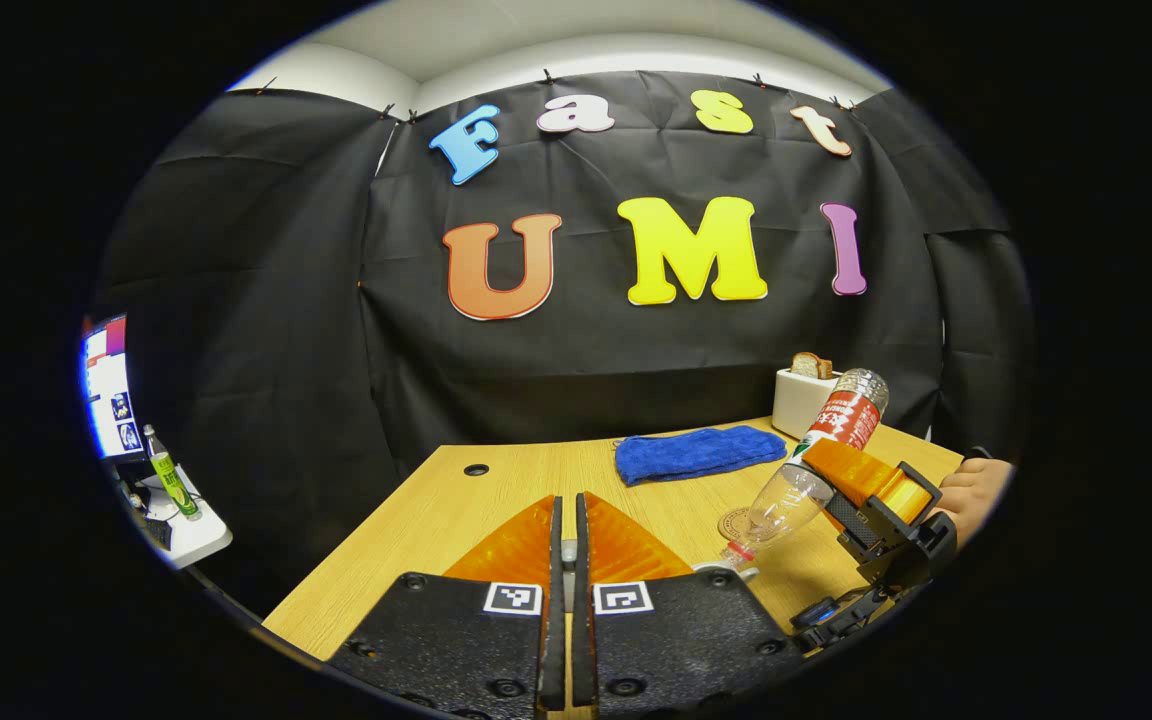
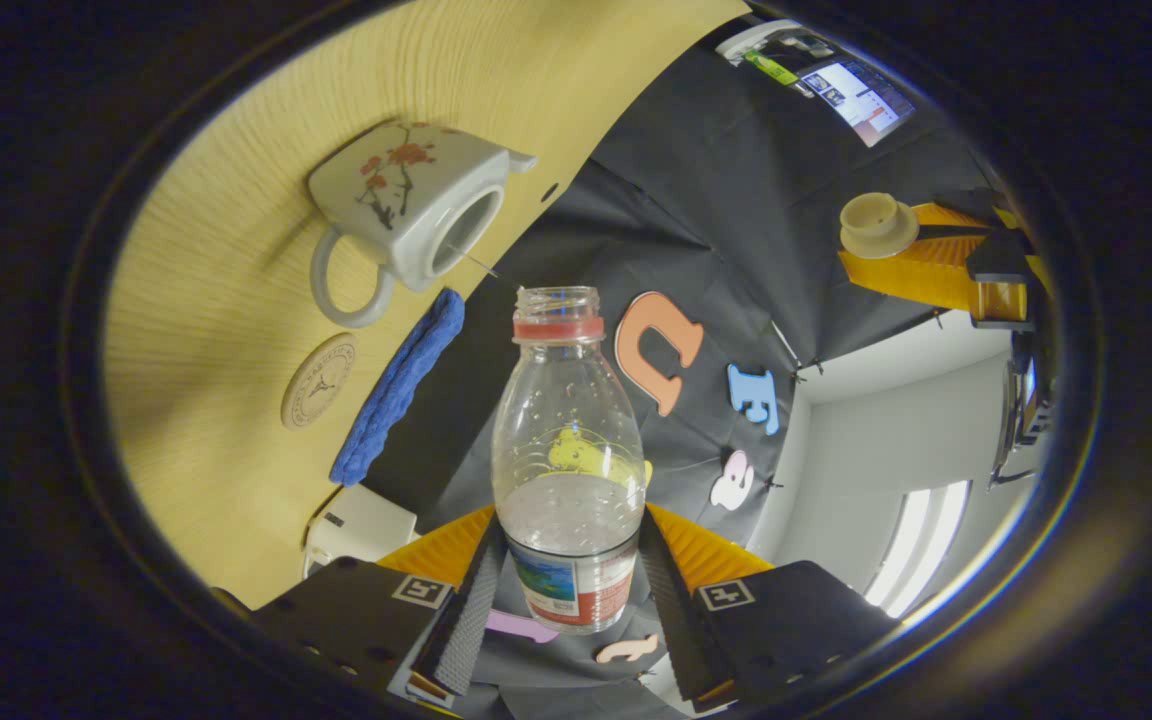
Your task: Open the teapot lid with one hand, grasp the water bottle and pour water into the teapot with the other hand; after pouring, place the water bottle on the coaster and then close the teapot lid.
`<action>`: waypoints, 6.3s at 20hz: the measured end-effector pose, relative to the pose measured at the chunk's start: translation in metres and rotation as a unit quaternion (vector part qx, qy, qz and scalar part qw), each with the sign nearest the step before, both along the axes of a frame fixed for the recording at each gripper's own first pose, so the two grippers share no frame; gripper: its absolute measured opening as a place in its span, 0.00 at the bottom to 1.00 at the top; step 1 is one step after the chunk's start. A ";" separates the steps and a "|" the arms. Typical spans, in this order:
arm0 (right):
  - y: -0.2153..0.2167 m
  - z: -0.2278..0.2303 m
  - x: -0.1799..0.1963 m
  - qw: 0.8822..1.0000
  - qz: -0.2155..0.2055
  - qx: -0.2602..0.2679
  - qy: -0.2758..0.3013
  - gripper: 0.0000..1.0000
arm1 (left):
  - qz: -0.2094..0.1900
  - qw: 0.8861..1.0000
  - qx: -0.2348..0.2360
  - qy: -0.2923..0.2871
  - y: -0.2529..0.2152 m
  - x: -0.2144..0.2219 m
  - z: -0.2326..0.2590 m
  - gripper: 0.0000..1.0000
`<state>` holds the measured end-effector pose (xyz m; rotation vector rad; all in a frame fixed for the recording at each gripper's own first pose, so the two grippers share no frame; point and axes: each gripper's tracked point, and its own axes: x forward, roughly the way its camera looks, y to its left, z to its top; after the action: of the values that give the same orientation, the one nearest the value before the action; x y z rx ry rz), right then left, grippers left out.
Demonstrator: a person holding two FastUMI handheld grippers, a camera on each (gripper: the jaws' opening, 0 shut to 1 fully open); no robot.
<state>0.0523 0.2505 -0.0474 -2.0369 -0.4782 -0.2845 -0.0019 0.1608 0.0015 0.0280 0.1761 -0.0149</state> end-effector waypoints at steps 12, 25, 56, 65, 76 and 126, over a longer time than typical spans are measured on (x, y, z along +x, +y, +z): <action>-0.028 0.010 0.018 0.947 0.079 0.297 0.090 0.74 | 0.008 1.000 -0.009 0.011 0.012 0.011 -0.013 0.05; -0.051 0.028 0.080 0.654 0.085 0.713 0.238 0.77 | 0.007 1.000 0.004 0.020 0.007 0.017 -0.022 0.05; -0.021 0.015 0.087 0.499 0.150 0.800 0.299 0.98 | -0.036 0.999 -0.001 0.015 -0.041 0.037 -0.041 0.05; -0.080 0.034 0.029 0.536 0.153 0.796 0.236 0.95 | -0.085 0.994 -0.065 0.022 -0.077 0.051 -0.063 0.05; -0.143 0.027 0.012 0.513 0.152 0.821 0.198 0.96 | -0.138 0.988 -0.065 0.038 -0.139 0.062 -0.111 0.05; -0.164 0.079 -0.092 0.548 0.115 0.809 0.180 0.97 | -0.042 0.996 -0.076 -0.029 -0.111 -0.019 0.011 0.98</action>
<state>-0.0401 0.0861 0.0315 -0.1202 -0.0428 -0.0318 -0.0208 0.0493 0.0121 -0.1156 0.1149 -0.1114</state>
